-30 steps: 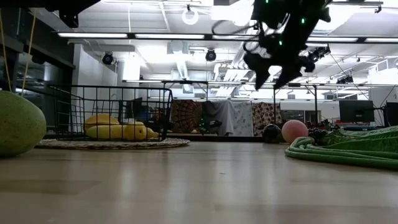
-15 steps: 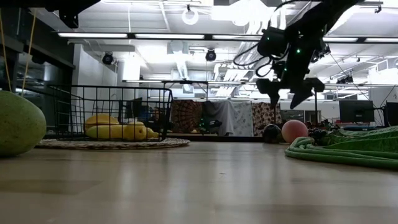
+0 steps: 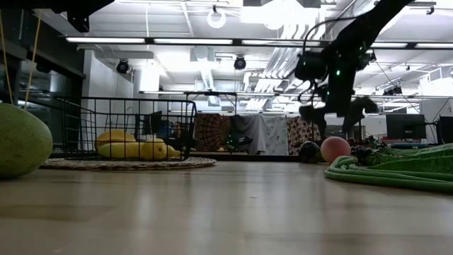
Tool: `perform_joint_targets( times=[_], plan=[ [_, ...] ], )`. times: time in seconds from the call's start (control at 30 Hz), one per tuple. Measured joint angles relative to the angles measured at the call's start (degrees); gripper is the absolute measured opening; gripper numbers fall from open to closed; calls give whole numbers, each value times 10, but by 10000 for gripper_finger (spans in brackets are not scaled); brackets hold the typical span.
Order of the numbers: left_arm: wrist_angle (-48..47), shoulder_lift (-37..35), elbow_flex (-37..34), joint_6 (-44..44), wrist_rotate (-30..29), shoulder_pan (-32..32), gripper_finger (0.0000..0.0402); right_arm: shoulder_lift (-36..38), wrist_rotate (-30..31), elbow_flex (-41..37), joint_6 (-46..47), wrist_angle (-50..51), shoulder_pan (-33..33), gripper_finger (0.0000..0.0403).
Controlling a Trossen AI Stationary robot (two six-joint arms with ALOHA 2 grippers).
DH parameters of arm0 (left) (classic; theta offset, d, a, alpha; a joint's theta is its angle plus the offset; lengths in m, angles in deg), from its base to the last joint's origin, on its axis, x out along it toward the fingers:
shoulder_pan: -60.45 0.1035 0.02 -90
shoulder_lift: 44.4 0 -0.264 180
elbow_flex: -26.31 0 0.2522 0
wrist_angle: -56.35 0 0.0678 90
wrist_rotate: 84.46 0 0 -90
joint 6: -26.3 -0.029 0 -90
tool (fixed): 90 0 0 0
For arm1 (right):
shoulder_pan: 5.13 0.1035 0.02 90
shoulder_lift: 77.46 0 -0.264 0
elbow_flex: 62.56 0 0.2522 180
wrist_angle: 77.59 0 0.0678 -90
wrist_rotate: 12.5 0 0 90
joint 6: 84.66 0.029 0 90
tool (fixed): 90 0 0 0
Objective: Build produce basket
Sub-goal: Put the pink peach into the wire basket
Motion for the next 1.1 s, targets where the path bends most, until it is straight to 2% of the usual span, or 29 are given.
perform_joint_targets(
  times=[0.33, 0.53, 0.87, 1.1],
  plan=[
    [0, 0, 0, 0, 0, 0, 166, -79, 32, 4, -2, -42, -22, 277],
    [0, 0, 0, 4, 0, 0, 166, -79, 34, 2, -2, -40, -22, 275],
    [-5, 0, 0, 4, 1, 0, 166, -79, 29, 2, -3, -35, -20, 215],
    [-5, 0, 0, 4, 0, 0, 166, -62, 40, -2, -13, -20, 8, 208]
  ],
)
